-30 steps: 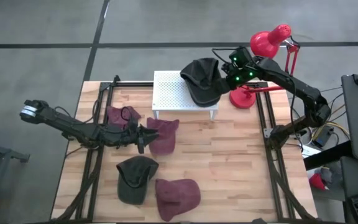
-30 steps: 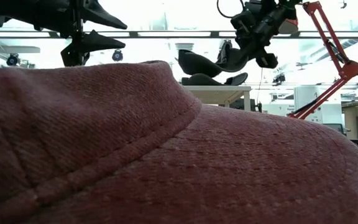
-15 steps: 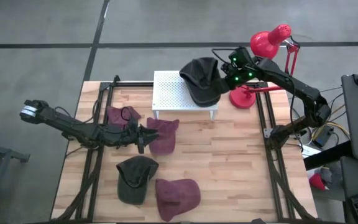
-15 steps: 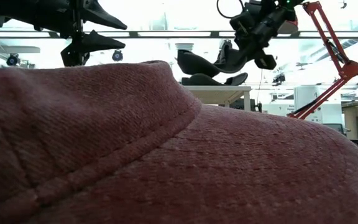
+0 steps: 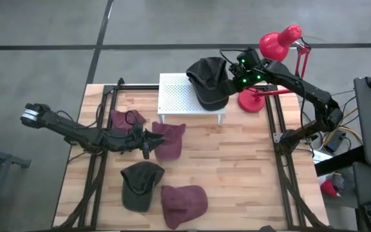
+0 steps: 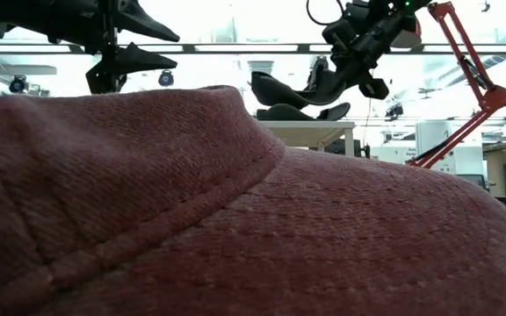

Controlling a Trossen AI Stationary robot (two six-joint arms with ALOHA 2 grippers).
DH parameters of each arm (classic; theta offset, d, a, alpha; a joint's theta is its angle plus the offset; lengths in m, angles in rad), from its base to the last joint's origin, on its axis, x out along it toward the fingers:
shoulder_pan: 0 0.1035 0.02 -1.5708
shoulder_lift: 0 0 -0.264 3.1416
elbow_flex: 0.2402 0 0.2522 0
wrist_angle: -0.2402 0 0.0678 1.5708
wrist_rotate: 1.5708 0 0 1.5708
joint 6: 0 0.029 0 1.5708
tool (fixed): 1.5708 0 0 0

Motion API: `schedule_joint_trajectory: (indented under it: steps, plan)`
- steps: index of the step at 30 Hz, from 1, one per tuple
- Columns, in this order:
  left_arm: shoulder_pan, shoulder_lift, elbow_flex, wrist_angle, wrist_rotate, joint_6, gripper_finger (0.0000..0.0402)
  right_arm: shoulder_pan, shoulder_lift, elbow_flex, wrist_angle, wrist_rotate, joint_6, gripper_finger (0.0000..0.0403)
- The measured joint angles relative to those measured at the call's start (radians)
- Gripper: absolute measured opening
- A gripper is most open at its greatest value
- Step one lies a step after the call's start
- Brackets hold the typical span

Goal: Pick & Place hat
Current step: Stack the top black cap on the black cap on the shelf, then stack the black cap on the black caps on the shelf

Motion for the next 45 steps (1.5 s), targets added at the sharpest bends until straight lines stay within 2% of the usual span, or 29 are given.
schedule_joint_trajectory:
  steps: [13,19,25,36,45]
  plan:
    - [0.000,0.000,0.000,0.000,0.000,0.000,0.0168,0.001,0.000,-0.019,0.002,0.000,0.010,0.0121]
    - [0.000,0.000,0.000,0.000,0.004,0.000,0.0168,0.001,-0.003,-0.019,-0.004,-0.001,0.001,0.0148]
    - [-0.001,0.000,0.000,-0.002,0.006,0.022,0.0168,0.001,-0.034,-0.019,-0.006,-0.001,-0.025,0.0151]
    - [-0.001,0.000,0.000,-0.003,0.007,0.023,0.0168,0.002,-0.118,-0.019,-0.036,0.001,-0.059,0.0134]
    - [-0.057,-0.003,0.000,-0.052,0.028,0.147,0.0168,0.037,-0.238,-0.053,-0.137,0.111,-0.099,0.0116]
